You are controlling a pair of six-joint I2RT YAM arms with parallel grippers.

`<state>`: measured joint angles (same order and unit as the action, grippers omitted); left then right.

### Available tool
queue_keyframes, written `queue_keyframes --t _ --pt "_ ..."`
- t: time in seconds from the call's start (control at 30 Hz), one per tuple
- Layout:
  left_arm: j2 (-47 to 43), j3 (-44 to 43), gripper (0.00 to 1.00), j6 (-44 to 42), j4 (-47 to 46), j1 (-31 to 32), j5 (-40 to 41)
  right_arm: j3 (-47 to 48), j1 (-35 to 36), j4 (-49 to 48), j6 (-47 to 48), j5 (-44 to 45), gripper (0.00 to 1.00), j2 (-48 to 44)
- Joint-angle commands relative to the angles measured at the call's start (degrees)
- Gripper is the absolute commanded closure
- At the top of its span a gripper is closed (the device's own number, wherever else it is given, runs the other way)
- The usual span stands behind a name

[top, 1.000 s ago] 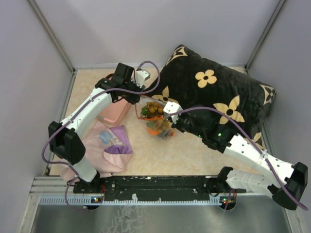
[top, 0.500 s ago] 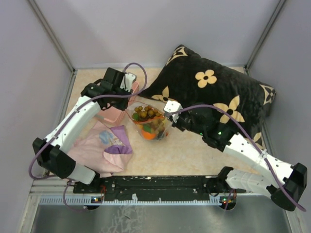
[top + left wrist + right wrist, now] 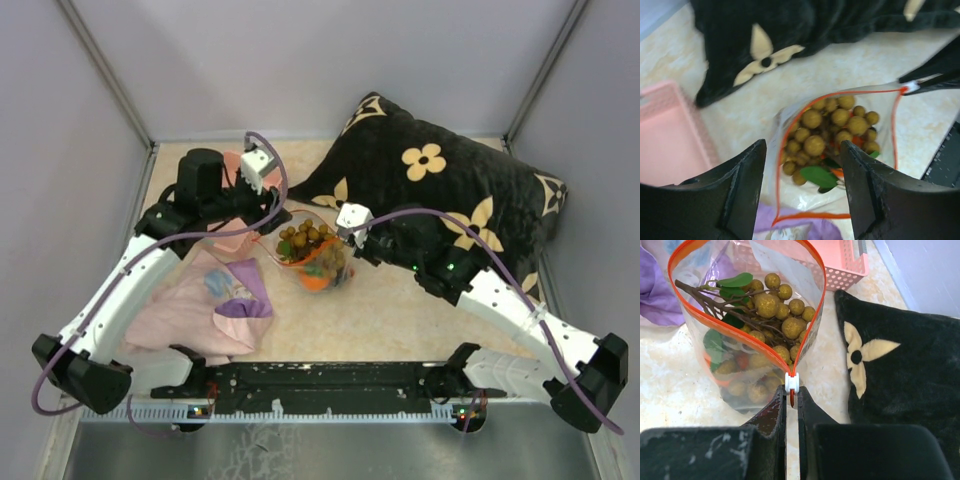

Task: Place the food in the zip-top bag and seal the zipper
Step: Zip the zipper food storage bag at the center of the board.

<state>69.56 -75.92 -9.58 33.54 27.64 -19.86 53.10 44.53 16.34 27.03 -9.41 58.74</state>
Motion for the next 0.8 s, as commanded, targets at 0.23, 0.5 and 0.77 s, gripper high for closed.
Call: queue_keyframes --t 0.23,0.5,0.77 --pt "0.2 7.1 0.30 -13.6 -16.3 7.7 -22.5 4.4 -0.4 -2.5 1.3 -2.9 1.00 0.0" --pt "2.6 8.7 0.31 -24.8 -17.6 9.4 -29.6 4.2 -0.4 -1.8 1.5 -4.7 1.00 0.4" --pt "8.1 6.9 0.35 -31.4 -15.2 10.1 -32.4 3.1 -0.4 -1.3 2.2 -6.2 1.00 0.4"
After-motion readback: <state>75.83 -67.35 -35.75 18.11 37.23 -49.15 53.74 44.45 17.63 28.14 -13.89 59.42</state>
